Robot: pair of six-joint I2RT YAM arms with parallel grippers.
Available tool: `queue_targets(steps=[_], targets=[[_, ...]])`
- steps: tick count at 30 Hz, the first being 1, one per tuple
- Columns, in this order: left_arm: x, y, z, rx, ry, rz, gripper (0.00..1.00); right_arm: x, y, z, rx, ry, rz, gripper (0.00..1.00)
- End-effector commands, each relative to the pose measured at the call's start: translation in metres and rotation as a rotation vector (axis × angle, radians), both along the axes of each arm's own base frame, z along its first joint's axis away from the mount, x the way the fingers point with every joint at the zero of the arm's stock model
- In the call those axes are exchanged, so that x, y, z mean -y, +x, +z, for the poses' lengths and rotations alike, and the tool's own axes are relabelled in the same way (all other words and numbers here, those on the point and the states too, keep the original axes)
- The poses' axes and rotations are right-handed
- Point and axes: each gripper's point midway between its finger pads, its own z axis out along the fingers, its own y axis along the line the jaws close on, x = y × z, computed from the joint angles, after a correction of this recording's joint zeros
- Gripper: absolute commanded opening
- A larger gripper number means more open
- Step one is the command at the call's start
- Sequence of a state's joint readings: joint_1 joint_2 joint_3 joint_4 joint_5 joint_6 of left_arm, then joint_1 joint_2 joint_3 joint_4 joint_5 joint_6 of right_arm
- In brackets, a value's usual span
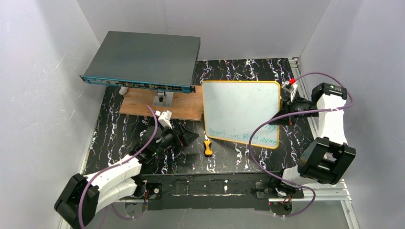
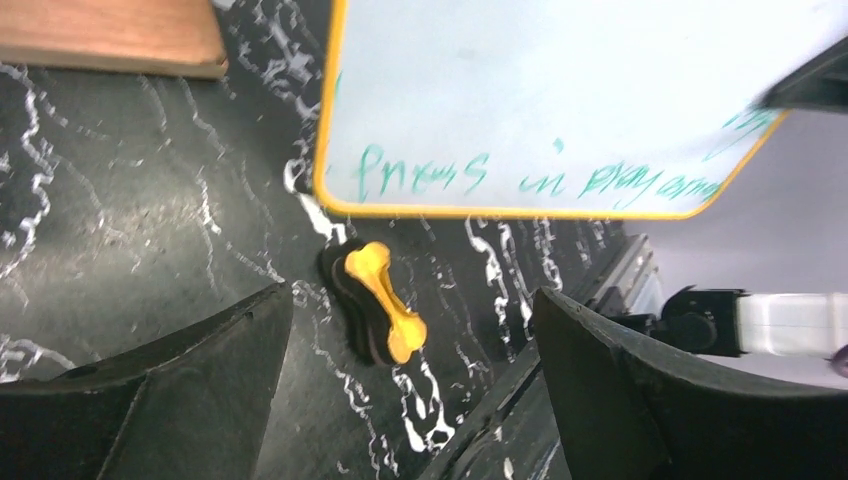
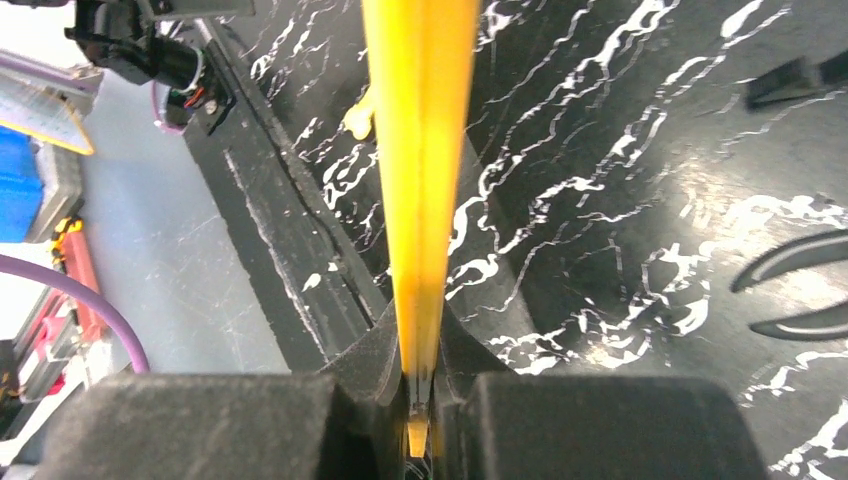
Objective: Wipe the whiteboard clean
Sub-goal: Adjust the whiteboard.
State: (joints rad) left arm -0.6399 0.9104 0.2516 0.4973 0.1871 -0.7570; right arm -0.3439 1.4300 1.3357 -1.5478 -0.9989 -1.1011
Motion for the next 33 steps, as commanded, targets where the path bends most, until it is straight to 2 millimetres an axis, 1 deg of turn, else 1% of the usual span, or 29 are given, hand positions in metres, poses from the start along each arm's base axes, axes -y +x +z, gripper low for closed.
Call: queue_targets(steps=[1,7,14,16,19,20,24,28,32,33], targets=[[0.007,0.003,0.019,0.068,-0.118,-0.073,0.88,-0.035,-0.012,0.033,0.01,0.187,0.02,0.01],[0.006,0.016,0.015,0.071,-0.135,-0.064,0.88,-0.056,-0.019,0.041,-0.031,0.262,0.067,0.01],[-0.013,0.033,0.008,0.065,-0.117,0.036,0.87,-0.073,-0.027,0.05,-0.054,0.313,0.113,0.01],[-0.013,0.034,0.01,0.074,-0.137,0.037,0.87,-0.076,-0.027,0.05,-0.068,0.323,0.121,0.01],[-0.009,0.034,0.017,0.082,-0.178,0.012,0.85,-0.079,-0.029,0.05,-0.082,0.328,0.134,0.01],[-0.008,0.034,0.015,0.072,-0.185,0.009,0.84,-0.08,-0.029,0.05,-0.086,0.331,0.138,0.01],[-0.007,0.034,0.024,0.085,-0.265,-0.015,0.82,-0.086,-0.035,0.05,-0.101,0.337,0.159,0.01],[0.002,0.027,0.038,0.113,-0.358,-0.11,0.74,-0.089,-0.039,0.047,-0.118,0.337,0.172,0.01],[0.009,0.019,0.054,0.136,-0.43,-0.199,0.63,-0.088,-0.036,0.043,-0.14,0.332,0.17,0.01],[0.011,0.017,0.057,0.136,-0.434,-0.224,0.59,-0.088,-0.035,0.042,-0.144,0.33,0.17,0.01]])
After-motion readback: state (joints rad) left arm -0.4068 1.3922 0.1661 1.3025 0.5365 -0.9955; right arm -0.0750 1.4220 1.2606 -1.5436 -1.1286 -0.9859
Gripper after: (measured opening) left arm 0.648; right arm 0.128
